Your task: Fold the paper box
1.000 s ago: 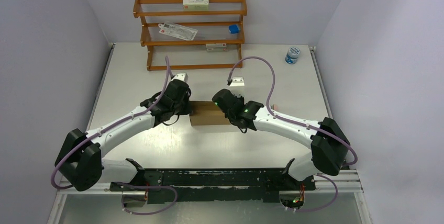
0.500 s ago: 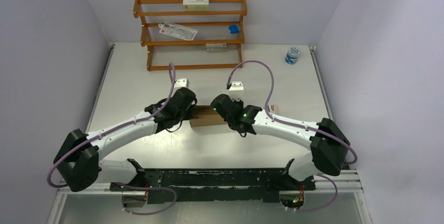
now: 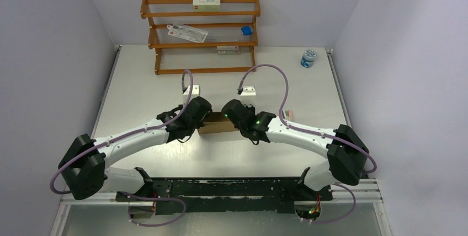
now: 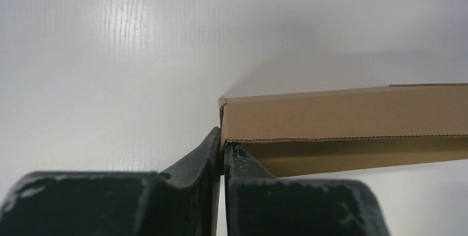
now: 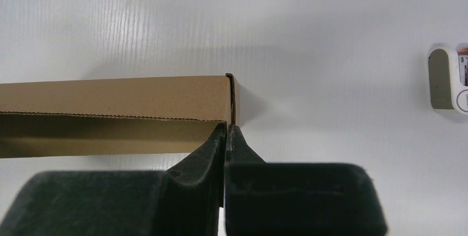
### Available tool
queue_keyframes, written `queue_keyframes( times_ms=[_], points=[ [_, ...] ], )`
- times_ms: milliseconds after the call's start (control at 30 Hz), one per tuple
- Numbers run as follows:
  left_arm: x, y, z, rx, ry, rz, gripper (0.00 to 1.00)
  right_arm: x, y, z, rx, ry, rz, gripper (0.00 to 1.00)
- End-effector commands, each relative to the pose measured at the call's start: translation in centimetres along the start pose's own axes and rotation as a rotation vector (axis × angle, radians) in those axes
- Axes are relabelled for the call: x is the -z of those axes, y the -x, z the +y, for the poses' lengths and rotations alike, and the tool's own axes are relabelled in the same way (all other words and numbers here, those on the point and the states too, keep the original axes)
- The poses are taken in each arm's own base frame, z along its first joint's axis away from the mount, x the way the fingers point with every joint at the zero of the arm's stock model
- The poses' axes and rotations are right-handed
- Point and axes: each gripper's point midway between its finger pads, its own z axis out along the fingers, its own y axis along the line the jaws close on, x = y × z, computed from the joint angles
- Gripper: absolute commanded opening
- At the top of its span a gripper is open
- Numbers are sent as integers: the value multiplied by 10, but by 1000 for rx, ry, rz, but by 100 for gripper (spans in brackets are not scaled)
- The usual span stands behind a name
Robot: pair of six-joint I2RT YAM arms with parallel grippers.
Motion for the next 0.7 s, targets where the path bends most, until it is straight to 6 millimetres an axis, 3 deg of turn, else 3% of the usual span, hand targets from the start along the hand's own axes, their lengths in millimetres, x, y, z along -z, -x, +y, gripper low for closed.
queue_keyframes(
  times_ms=[0, 300, 467, 667],
  points=[
    [0, -1, 12, -44, 73, -9, 10, -3, -21, -6, 17, -18, 50, 0],
    [2, 4, 13, -123, 182, -37, 8, -5, -24, -4, 27, -18, 59, 0],
    [-2, -9, 3, -130, 150, -12, 9, -6, -24, -3, 28, -14, 62, 0],
    [0, -8, 2, -130, 134, -13, 12, -5, -24, -4, 30, -17, 59, 0]
  ],
)
